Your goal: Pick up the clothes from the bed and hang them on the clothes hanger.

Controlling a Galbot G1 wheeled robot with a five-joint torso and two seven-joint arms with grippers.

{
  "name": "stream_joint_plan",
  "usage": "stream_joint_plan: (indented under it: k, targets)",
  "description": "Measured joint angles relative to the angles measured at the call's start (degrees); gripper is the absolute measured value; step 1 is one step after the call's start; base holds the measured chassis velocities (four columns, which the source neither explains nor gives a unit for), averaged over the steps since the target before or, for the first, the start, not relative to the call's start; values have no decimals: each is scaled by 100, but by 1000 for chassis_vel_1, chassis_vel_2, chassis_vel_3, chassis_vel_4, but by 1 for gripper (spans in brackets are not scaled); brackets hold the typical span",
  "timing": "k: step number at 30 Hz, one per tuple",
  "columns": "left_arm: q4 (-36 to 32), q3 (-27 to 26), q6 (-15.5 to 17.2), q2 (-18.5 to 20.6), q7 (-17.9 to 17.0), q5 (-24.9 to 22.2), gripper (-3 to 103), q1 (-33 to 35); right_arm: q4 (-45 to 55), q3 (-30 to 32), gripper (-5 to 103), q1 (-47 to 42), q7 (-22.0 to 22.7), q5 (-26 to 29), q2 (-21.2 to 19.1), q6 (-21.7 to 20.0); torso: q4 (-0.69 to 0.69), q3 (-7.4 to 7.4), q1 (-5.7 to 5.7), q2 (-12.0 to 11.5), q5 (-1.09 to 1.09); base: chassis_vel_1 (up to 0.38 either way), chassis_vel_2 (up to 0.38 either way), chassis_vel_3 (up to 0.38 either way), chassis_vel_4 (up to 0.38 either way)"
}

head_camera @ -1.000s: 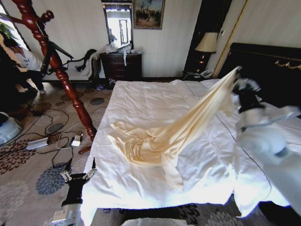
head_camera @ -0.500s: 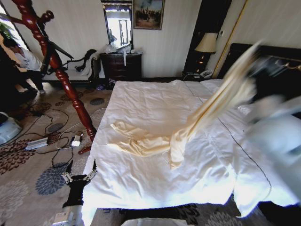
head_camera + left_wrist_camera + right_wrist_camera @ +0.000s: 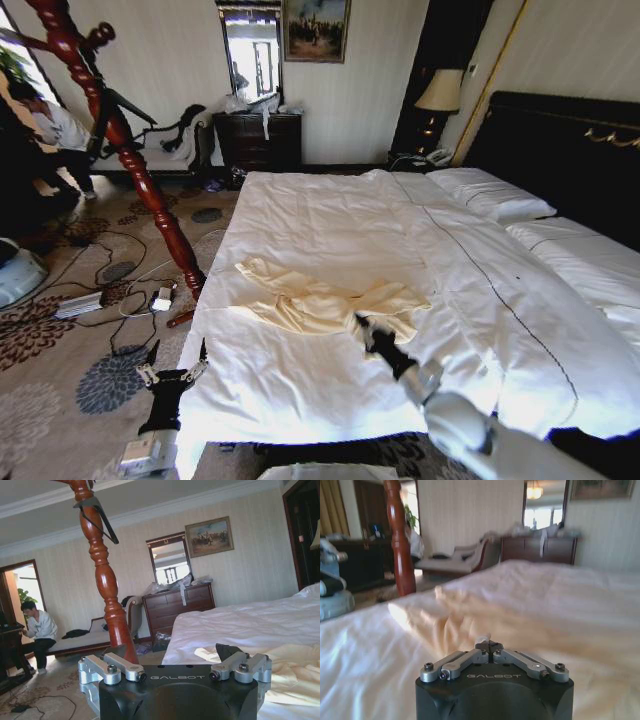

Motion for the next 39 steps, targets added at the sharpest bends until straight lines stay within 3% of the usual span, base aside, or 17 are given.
stream_joint_plan:
  k: [9,10,12,14,15,16,18,20,24,25,26,27,29,32,33,37,39]
  targets:
    - [3,352,494,378,-73,-400,100,-195,-98,-404,0,-716,721,2,632,-357,1,0,0,0,-1,0,0,0,0]
    - [3,405,612,490,-102,-544,100,-250,-71,-540,4,-694,1050,-23,854,-526,0,0,0,0,1,0,0,0,0]
    - [3,428,683,558,-121,-630,100,-296,-71,-578,4,-657,1136,-85,992,-542,0,0,0,0,1,0,0,0,0]
    - [16,449,767,631,-140,-717,100,-395,-134,-524,15,-584,1007,-292,1215,-306,0,0,0,0,0,0,0,0,0]
    - [54,462,798,646,-150,-737,100,-484,-241,-311,21,-490,534,-642,1408,179,0,0,0,0,1,0,0,0,0]
    - [54,462,798,646,-150,-737,100,-484,-241,-311,21,-490,534,-642,1408,179,0,0,0,0,1,0,0,0,0]
    - [138,511,809,629,-152,-726,100,-527,-367,146,27,-396,-185,-1232,1561,837,2,1,0,-1,1,0,0,0,0]
    - [235,568,804,628,-152,-665,100,-533,-370,470,37,-360,-646,-1454,1581,1293,2,1,0,-1,0,0,0,0,0]
    - [295,577,785,634,-151,-619,100,-531,-262,631,49,-303,-916,-1239,1568,1619,0,1,0,-1,0,0,0,0,0]
    - [300,568,784,634,-152,-616,100,-523,-188,686,54,-221,-1007,-947,1570,1738,1,1,0,-1,-1,0,0,0,0]
    - [299,563,786,641,-156,-618,100,-522,-157,737,54,-128,-1004,-744,1603,1755,1,1,0,-1,1,0,0,0,0]
    - [298,587,800,682,-157,-610,100,-548,-125,880,65,43,-877,-496,1700,1696,2,1,0,-1,1,0,0,0,0]
    - [301,632,819,730,-155,-596,100,-597,-112,1029,65,136,-727,-369,1773,1599,6,1,0,-1,4,0,0,0,0]
    - [490,1050,878,1321,-9,-471,100,-1191,-106,2110,81,306,-231,29,2077,1275,0,1,1,-1,1,0,0,0,0]
    - [490,1050,878,1321,-9,-471,100,-1191,-106,2110,81,306,-231,29,2077,1275,0,1,1,-1,1,0,0,0,0]
    - [1070,1620,878,2004,177,-419,100,-2256,-247,3566,96,241,-86,365,2378,1195,0,2,2,-1,2,0,0,0,0]
    - [1304,1801,883,2088,188,-467,100,-2593,-278,3888,99,191,-76,413,2496,1197,0,1,2,-1,0,0,0,0,0]
